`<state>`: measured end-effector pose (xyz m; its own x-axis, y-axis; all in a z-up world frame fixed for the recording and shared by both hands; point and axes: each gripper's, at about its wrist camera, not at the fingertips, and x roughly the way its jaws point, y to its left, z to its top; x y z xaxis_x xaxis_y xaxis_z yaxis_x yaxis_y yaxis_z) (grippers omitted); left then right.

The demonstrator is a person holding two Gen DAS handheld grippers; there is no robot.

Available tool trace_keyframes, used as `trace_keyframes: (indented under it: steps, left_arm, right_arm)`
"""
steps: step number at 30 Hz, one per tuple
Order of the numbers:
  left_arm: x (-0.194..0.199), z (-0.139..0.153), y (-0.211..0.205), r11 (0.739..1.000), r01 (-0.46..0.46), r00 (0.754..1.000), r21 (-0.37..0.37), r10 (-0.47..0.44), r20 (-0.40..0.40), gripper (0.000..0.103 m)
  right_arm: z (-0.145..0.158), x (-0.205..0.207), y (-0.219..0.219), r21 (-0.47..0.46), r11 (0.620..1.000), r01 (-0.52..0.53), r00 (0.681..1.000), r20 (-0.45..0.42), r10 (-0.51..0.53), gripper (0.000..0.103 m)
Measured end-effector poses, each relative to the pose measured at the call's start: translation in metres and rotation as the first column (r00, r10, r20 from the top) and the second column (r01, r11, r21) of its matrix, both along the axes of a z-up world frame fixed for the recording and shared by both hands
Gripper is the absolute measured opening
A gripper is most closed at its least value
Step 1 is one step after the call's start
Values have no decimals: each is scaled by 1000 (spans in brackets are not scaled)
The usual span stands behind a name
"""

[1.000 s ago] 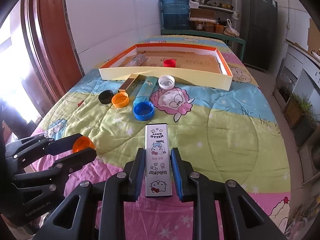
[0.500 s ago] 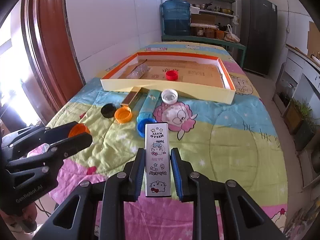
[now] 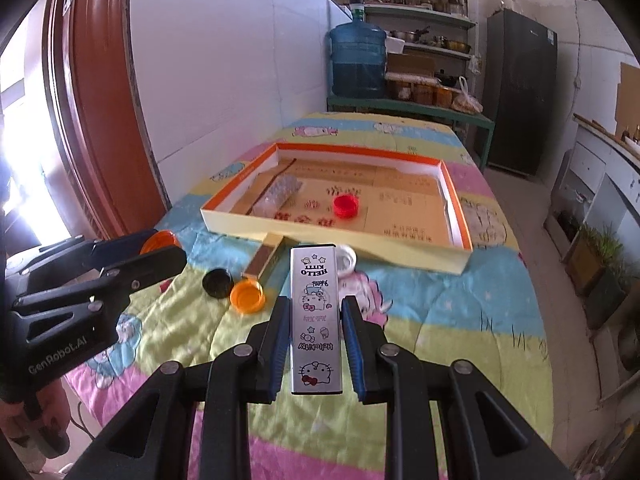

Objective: Organize rigid objects

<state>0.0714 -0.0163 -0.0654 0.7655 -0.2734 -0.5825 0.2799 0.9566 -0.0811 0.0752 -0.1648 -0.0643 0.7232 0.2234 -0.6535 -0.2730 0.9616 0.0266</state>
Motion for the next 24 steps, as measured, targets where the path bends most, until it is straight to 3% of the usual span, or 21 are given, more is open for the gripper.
trace_keyframes:
  steps: [24]
  left_arm:
    - [78,63,0,997,-21,998,-76,25,57,31]
  right_arm:
    - [32,54,-8,-8,1000,10,998,69,-10,26]
